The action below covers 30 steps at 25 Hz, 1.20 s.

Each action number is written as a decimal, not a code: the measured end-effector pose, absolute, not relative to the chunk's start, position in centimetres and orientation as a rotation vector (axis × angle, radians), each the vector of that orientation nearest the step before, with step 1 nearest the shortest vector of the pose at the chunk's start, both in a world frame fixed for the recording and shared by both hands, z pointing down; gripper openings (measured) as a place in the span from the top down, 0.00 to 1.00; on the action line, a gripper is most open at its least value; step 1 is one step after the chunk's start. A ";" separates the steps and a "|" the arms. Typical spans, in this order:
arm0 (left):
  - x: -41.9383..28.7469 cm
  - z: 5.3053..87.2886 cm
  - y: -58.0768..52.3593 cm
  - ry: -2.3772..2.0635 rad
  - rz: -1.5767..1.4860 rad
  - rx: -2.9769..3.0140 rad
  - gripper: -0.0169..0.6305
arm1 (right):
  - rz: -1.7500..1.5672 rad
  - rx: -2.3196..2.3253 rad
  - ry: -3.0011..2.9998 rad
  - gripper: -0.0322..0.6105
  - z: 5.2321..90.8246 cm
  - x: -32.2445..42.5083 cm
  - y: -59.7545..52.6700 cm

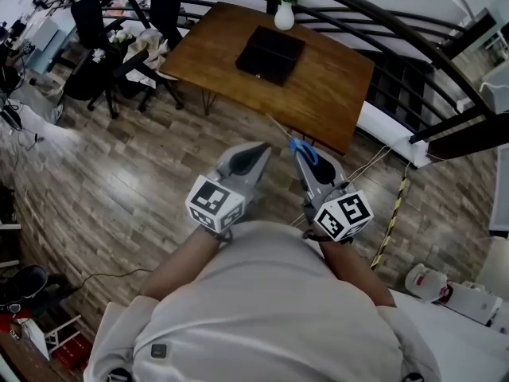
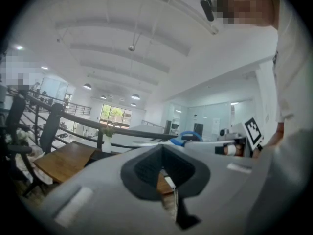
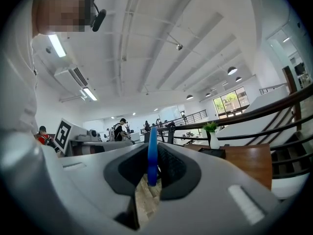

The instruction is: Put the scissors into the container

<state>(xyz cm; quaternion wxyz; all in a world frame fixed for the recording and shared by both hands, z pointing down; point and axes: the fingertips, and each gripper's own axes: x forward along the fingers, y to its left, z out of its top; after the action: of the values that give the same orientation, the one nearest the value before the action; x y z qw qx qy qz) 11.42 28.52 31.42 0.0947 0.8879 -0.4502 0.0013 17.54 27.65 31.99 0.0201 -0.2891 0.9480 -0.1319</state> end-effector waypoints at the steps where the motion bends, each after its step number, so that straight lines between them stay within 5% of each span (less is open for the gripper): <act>1: 10.0 31.0 27.9 -1.335 0.001 2.636 0.97 | -0.407 -0.893 2.939 0.86 31.7 16.1 27.1; 11: -0.3 30.3 25.6 -1.323 0.015 2.627 0.97 | -0.399 -0.867 2.927 0.86 30.5 5.7 24.6; 30: -4.8 32.0 19.0 -1.385 0.028 2.554 0.97 | -0.489 -0.822 2.927 0.86 32.0 1.9 17.2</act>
<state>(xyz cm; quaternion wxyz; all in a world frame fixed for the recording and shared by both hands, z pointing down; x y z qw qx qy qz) -4.77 18.96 32.04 0.1180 0.8728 -0.4734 0.0096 1.87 17.19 31.99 0.0309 -0.2669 0.9501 -0.1586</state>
